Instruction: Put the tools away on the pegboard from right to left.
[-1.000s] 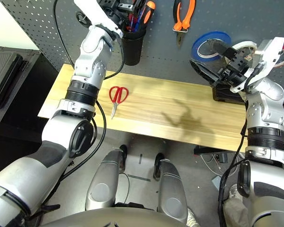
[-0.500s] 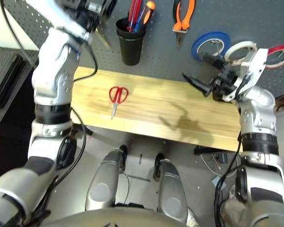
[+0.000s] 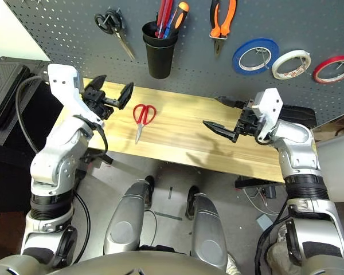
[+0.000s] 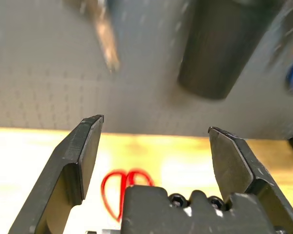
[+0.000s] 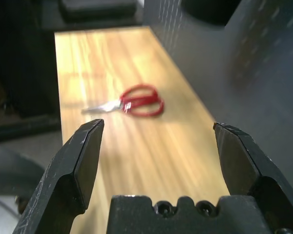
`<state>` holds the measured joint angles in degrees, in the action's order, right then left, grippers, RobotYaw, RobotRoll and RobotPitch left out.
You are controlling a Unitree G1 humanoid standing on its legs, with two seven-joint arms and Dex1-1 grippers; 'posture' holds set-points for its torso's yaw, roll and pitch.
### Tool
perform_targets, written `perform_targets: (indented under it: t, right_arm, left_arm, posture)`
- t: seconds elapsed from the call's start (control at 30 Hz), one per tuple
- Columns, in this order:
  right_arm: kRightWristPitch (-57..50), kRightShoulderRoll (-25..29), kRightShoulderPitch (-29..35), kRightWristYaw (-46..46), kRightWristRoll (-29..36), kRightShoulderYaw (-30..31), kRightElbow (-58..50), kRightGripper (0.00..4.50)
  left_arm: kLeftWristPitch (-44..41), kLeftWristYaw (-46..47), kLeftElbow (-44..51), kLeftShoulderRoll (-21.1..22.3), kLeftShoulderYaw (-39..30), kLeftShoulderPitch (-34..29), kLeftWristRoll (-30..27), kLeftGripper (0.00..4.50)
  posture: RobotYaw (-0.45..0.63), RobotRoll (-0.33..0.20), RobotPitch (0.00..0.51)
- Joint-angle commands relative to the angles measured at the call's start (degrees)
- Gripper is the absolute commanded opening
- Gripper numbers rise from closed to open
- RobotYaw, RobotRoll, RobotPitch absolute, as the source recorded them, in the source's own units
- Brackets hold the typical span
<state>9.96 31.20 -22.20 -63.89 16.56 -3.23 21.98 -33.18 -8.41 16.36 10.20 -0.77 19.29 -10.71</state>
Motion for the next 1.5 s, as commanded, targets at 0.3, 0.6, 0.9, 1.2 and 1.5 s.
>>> perform_targets:
  t: [0.3,0.6,0.9,1.2,1.5]
  right_arm:
    - [-5.75,-3.3,-0.9,14.41,-14.01,8.49,3.51,4.5]
    - [-10.3,-6.51,-1.5,21.34,-18.4,10.92,2.98,4.5]
    - [-13.68,-6.91,-0.35,23.17,-18.29,11.34,-1.7,4.5]
    - [-15.99,-6.48,-0.52,23.54,-18.04,11.1,-5.2,4.5]
    - [-18.56,-5.63,-0.78,23.73,-17.51,10.42,-9.35,4.5]
  left_arm:
    - [6.39,0.55,-23.36,-1.91,2.99,1.56,5.64,4.47]
    - [15.5,5.14,-45.94,-3.05,-0.53,9.9,7.62,4.47]
    - [24.92,8.35,-67.21,-4.05,-3.66,19.32,7.76,4.47]
    - [30.24,10.36,-83.24,-4.19,-4.53,26.34,8.64,4.47]
    - [30.85,11.37,-88.93,-5.51,-5.22,27.96,9.14,4.47]
  posture:
    - [0.28,0.0,0.304]
    - [0.27,0.0,0.305]
    - [0.25,0.0,0.297]
    - [0.23,0.0,0.285]
    - [0.21,0.0,0.281]
